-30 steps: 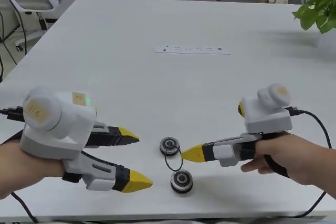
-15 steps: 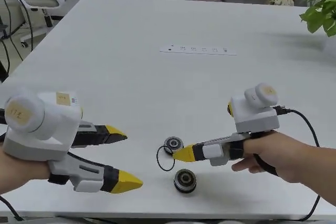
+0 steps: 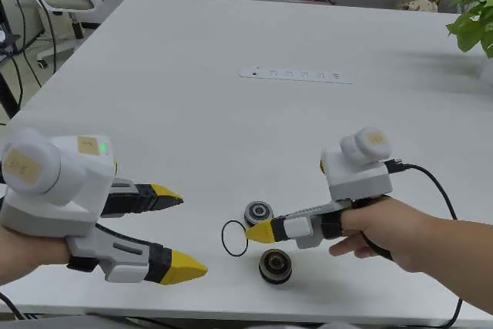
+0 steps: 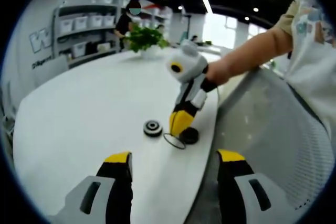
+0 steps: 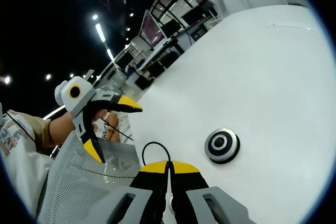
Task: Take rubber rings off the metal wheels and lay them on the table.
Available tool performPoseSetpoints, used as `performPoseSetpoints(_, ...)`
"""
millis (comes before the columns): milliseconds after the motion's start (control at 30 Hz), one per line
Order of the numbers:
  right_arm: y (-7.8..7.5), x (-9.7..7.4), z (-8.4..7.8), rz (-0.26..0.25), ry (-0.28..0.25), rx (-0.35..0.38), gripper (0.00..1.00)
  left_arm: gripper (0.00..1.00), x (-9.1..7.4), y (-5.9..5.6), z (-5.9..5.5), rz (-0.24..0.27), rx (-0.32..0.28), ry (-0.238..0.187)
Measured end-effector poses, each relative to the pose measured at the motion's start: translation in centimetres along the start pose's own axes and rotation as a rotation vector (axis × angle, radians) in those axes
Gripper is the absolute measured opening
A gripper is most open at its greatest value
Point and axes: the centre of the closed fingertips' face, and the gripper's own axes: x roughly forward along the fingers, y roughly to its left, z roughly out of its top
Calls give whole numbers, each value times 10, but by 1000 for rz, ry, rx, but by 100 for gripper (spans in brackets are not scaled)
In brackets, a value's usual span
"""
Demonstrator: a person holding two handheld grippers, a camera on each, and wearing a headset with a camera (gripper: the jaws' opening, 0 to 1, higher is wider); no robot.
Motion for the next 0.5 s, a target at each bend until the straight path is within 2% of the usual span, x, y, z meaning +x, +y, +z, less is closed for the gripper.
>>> performPoseSetpoints(500,-10,12,-8,-69,42,-24,0,65,-2,-3,-4,6,11,17)
